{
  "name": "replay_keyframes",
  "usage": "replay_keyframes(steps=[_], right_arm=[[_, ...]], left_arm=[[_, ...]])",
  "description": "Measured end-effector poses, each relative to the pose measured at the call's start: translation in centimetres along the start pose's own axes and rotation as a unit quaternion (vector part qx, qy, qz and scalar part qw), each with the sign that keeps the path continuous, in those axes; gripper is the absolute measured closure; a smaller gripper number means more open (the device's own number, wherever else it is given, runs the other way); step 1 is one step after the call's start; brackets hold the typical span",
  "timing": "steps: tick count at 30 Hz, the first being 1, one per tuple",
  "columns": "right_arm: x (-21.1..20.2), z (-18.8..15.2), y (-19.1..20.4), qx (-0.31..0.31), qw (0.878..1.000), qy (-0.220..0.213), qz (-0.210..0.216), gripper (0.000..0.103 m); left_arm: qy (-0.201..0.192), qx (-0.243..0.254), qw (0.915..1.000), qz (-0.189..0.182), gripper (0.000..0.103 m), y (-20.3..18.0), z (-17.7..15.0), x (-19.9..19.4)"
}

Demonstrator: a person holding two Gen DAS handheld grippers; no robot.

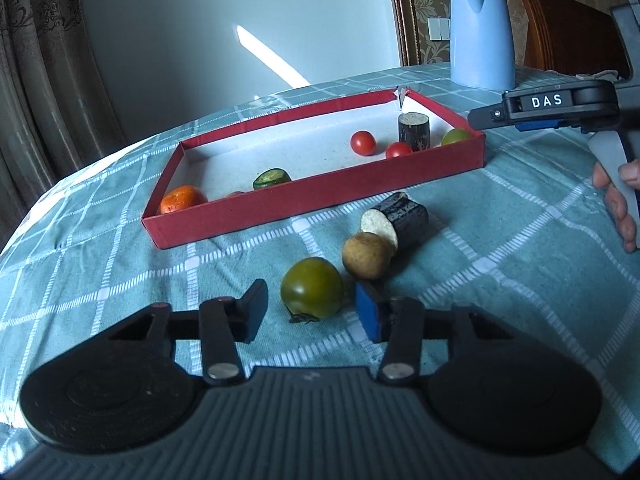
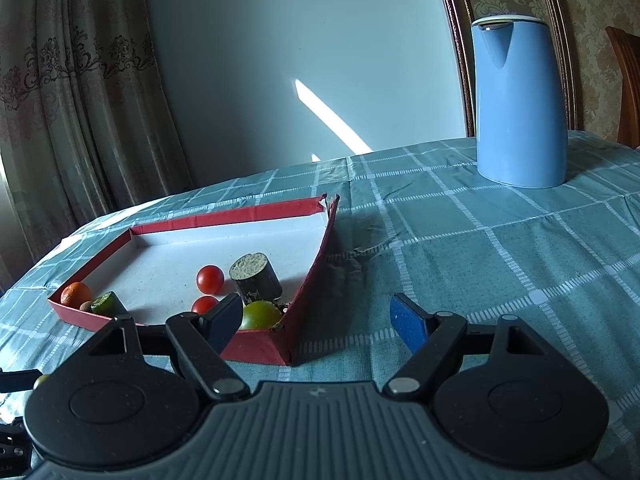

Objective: Organize fruits
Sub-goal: 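Grasp the large green-brown tomato with the left gripper, then carry the green tomato into the tray and open the left gripper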

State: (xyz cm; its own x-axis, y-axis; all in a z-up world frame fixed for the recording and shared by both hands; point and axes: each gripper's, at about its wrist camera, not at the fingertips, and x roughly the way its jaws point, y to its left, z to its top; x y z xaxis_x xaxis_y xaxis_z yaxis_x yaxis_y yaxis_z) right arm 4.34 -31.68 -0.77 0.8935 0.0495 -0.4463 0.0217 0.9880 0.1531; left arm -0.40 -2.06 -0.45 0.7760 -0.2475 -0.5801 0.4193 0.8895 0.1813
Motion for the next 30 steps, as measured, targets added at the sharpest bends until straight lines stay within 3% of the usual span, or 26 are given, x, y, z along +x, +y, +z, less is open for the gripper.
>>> replay_keyframes(steps=[2, 9, 14, 22, 30], right_arm=[[0.0, 0.0, 0.0, 0.0, 1.0, 0.0, 0.0, 0.022], [0.0, -0.2, 0.1, 0.003, 1.0, 0.0, 0.007, 0.022], [0.1, -0.1, 0.0, 0.004, 1.0, 0.002, 0.007, 0.022], [0.3, -0.1, -0.2, 0.011, 1.0, 0.014, 0.008, 0.022], [0.6, -0.1, -0.3, 0.016, 1.0, 0.025, 0.008, 0.022]], left_arm=[[-0.001, -0.002, 1.0, -0.003, 0.072, 0.0, 0.0, 0.0], [-0.023, -0.01, 0.9994, 0.023, 0.072, 0.5, 0.2, -1.5], [-0.049, -0.021, 0.997, 0.056, 0.072, 1.9, 2.5, -1.8], [-0.042, -0.066, 0.9941, 0.075, 0.072, 4.8, 7.2, 2.7], [-0.016, -0.102, 0.9914, 0.08, 0.072, 6.3, 7.4, 7.2]])
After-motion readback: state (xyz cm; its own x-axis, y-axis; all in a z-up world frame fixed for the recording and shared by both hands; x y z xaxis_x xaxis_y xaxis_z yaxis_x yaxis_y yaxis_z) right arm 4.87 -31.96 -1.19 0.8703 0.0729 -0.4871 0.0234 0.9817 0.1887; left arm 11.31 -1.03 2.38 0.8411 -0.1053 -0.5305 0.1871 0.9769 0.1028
